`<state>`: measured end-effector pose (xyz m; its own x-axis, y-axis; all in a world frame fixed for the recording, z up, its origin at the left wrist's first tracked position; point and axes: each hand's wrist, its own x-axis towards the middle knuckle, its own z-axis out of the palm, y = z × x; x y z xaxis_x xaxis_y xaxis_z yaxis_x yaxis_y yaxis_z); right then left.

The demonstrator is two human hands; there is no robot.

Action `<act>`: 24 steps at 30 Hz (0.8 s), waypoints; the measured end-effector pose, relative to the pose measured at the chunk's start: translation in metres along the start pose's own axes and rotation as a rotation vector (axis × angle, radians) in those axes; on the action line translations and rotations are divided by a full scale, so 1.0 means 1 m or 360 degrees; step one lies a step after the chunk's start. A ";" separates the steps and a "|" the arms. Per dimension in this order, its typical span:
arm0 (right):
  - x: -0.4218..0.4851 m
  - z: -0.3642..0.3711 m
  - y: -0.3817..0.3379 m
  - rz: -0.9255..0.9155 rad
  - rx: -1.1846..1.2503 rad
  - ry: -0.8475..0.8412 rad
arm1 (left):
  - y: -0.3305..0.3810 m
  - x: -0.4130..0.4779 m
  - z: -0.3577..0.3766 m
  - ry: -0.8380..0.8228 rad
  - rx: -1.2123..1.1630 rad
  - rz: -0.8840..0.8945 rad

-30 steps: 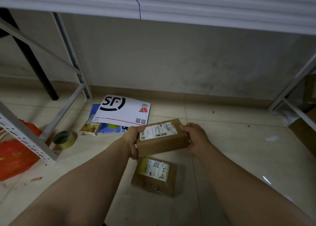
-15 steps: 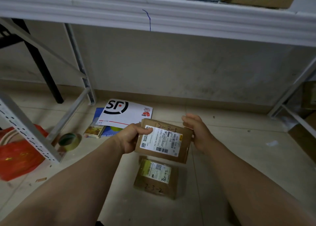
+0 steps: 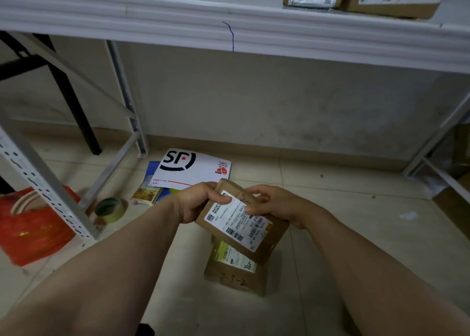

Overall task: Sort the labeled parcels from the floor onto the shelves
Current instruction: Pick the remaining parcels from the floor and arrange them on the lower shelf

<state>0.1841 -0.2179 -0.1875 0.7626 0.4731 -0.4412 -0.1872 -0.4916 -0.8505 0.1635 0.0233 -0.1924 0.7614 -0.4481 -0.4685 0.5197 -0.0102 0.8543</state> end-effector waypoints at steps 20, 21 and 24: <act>-0.098 -0.043 -0.130 -0.0281 -0.0250 0.0124 | 0.098 -0.073 0.021 -0.0646 0.0302 0.0372; -0.110 -0.044 -0.141 -0.0337 -0.0316 0.0162 | 0.109 -0.082 0.024 -0.0638 0.0385 0.0416; -0.146 -0.042 -0.175 -0.0637 -0.0498 0.0294 | 0.141 -0.110 0.034 -0.0692 0.0491 0.0669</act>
<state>0.1316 -0.2318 0.0373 0.8379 0.5454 -0.0184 0.3122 -0.5068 -0.8035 0.1400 0.0403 -0.0124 0.6159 -0.7878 -0.0042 0.0300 0.0181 0.9994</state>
